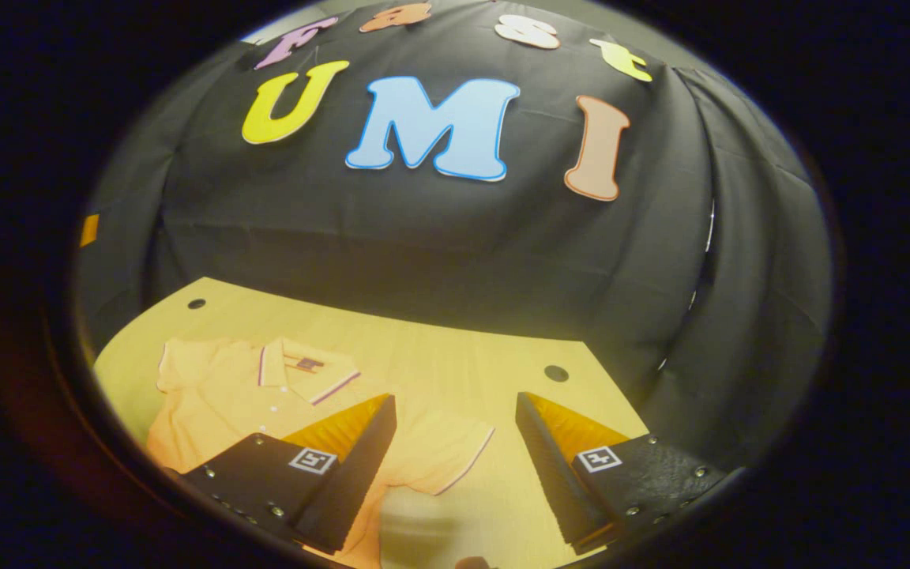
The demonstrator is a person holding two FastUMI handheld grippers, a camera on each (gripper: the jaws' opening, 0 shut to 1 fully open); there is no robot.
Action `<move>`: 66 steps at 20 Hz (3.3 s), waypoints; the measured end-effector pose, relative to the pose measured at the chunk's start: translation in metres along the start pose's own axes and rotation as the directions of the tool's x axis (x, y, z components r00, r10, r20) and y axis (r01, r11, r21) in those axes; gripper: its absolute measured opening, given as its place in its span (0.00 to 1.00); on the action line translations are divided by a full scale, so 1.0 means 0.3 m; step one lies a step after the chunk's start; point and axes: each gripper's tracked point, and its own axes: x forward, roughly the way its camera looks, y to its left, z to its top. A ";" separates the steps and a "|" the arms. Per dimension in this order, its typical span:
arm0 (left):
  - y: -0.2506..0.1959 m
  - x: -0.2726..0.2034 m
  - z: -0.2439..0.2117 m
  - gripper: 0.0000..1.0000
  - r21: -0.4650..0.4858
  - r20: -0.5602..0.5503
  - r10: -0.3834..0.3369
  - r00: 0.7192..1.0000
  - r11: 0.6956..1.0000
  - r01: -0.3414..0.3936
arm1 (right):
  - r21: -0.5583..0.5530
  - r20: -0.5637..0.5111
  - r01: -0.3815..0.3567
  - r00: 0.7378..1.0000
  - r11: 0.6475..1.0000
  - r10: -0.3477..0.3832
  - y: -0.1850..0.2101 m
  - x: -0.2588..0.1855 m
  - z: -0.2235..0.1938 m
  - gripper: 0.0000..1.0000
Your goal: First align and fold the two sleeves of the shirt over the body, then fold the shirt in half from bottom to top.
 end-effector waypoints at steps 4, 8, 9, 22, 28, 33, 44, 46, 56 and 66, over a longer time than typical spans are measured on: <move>-0.017 -0.014 -0.034 0.98 0.029 -0.029 -0.006 1.000 1.000 0.007 | 0.071 -0.088 0.001 0.996 0.997 0.005 -0.029 0.107 -0.092 0.95; -0.026 -0.047 -0.041 0.98 0.036 -0.031 -0.001 1.000 0.999 0.002 | 0.100 -0.151 0.014 0.988 0.995 0.002 -0.066 0.202 -0.165 0.95; -0.033 -0.054 -0.038 0.99 0.030 -0.031 -0.005 1.000 1.000 0.006 | 0.104 -0.167 0.016 0.986 0.994 0.002 -0.072 0.226 -0.185 0.95; -0.003 -0.173 -0.116 0.99 -0.017 -0.077 0.063 0.995 0.998 -0.065 | 0.155 -0.331 0.027 0.943 0.988 0.027 -0.091 0.435 -0.375 0.95; 0.016 -0.187 -0.134 0.99 -0.030 -0.087 0.095 0.992 0.995 -0.098 | 0.215 -0.388 0.008 0.918 0.977 0.078 -0.058 0.451 -0.426 0.88; 0.016 -0.195 -0.133 0.97 -0.029 -0.080 0.095 0.992 0.995 -0.098 | 0.243 -0.407 0.034 0.911 0.969 0.070 -0.064 0.442 -0.424 0.47; 0.017 -0.200 -0.139 0.99 -0.041 -0.075 0.097 0.992 0.994 -0.101 | 0.126 -0.287 -0.069 0.952 0.990 0.103 0.002 0.389 -0.264 0.05; 0.017 -0.201 -0.141 0.99 -0.053 -0.075 0.090 0.993 0.994 -0.094 | 0.107 -0.254 -0.118 0.957 0.987 0.142 0.045 0.365 -0.225 0.06; 0.026 -0.200 -0.147 0.96 -0.070 -0.073 0.096 0.993 0.992 -0.101 | -0.076 -0.204 -0.267 0.947 0.961 0.247 0.309 0.272 -0.141 0.06; 0.173 -0.143 -0.195 0.99 -0.067 -0.079 0.105 0.991 0.992 -0.111 | 0.066 -0.317 -0.340 0.885 0.938 0.343 0.491 0.273 -0.227 0.11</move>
